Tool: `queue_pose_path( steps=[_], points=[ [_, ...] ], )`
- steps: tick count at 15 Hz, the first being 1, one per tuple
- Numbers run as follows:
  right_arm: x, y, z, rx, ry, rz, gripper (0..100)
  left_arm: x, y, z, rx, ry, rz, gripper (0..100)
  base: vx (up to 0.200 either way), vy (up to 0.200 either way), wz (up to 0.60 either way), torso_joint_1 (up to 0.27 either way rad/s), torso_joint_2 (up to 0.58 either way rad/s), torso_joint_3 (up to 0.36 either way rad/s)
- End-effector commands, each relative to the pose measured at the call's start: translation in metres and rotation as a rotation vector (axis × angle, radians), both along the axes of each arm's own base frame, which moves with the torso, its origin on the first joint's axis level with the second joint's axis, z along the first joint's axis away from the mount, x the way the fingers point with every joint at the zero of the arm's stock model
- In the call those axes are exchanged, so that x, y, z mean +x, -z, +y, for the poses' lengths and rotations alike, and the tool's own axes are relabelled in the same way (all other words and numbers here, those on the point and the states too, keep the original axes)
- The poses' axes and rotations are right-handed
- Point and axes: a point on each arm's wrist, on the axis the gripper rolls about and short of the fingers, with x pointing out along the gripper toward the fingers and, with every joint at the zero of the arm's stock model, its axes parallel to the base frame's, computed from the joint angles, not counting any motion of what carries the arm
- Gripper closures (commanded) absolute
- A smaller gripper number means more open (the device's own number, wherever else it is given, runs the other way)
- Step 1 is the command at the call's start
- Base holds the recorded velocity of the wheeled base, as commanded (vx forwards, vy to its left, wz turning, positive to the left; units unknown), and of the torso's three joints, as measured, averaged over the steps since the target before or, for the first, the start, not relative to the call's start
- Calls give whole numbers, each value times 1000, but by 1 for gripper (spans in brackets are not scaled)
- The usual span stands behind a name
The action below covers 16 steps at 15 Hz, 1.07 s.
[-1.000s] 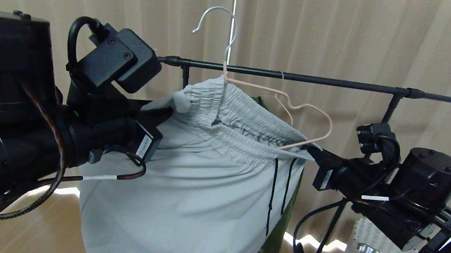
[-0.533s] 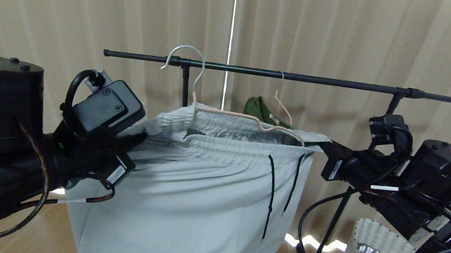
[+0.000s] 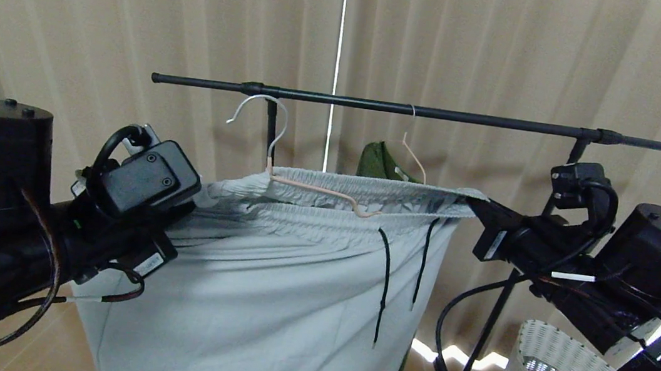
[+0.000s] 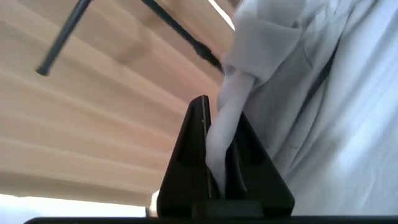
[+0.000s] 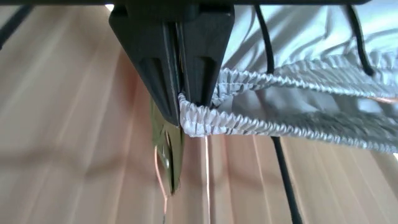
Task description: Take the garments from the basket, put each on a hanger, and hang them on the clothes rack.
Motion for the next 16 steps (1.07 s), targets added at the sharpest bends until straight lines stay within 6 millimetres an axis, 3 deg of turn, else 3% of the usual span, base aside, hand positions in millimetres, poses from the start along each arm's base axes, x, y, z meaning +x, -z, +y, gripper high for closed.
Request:
queue_pose_path(
  steps=[1, 4, 8, 12, 16],
  points=[
    [-7, -3, 8, -8, -35, -2, 100, 5, 1, 0, 4, -17, 4, 100, 0, 0, 0, 0, 0, 0],
    [-31, -7, 14, -103, -98, 12, 100, 20, -2, -2, -31, -215, -13, 100, 0, 0, 0, 0, 0, 0],
    [-63, -13, 51, -114, -328, 2, 100, 29, 1, -25, -149, -305, -12, 100, 0, 0, 0, 0, 0, 0],
    [-72, -6, 63, -213, -387, 18, 100, 39, 2, -33, -161, -405, -39, 100, 0, 0, 0, 0, 0, 0],
    [-82, 5, 81, -250, -466, 57, 100, 42, -6, -44, -264, -391, -85, 100, 0, 0, 0, 0, 0, 0]
  ],
)
